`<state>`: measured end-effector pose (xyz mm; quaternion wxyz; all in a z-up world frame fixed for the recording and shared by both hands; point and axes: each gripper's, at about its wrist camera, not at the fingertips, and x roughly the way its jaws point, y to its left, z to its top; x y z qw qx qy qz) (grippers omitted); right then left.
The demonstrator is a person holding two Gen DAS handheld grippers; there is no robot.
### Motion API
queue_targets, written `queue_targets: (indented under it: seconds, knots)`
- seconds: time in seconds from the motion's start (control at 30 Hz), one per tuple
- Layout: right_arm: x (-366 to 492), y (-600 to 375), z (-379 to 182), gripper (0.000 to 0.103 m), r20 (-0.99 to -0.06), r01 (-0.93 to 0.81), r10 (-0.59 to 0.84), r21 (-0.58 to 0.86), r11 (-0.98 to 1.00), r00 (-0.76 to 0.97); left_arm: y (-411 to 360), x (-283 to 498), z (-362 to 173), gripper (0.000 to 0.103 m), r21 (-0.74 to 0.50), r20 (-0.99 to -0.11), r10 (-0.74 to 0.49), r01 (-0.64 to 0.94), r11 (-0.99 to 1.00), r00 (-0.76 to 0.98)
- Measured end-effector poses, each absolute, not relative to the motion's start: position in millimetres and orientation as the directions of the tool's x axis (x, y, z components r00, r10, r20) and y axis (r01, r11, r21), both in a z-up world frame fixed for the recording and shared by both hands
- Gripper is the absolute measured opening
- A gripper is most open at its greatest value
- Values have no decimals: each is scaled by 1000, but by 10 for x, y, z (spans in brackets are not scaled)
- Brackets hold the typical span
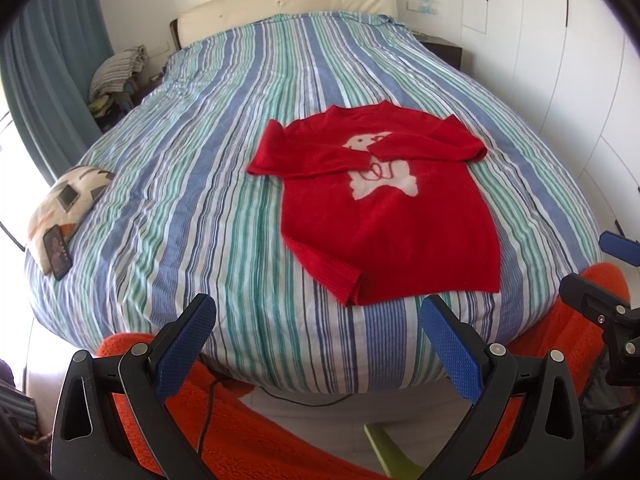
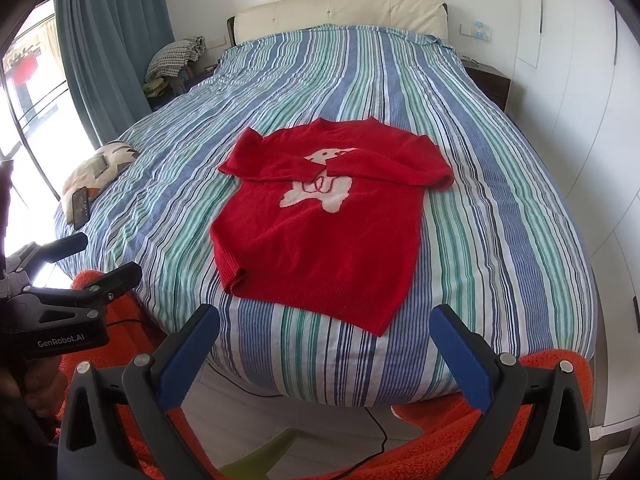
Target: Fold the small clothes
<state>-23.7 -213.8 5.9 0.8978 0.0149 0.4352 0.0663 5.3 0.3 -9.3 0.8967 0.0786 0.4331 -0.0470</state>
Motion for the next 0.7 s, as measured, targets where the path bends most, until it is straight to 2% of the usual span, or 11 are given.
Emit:
queue_targets:
  seconds: [0.47,0.57,0.7]
  knots:
    - [-228,-2143,47,103,-783,-105,139,94,990,606,43,99,-154,102,101,-794,-13,153,983,608]
    - [-190,-2260,40,103,-769,-88,148,119,989,622,228,251,-360,102,85,-829,-11,146,986,558]
    - [-46,-2622,-117,103,-765,-32,82,80,996,639,524,509,-757,102,29,-880,-25,106,994,474]
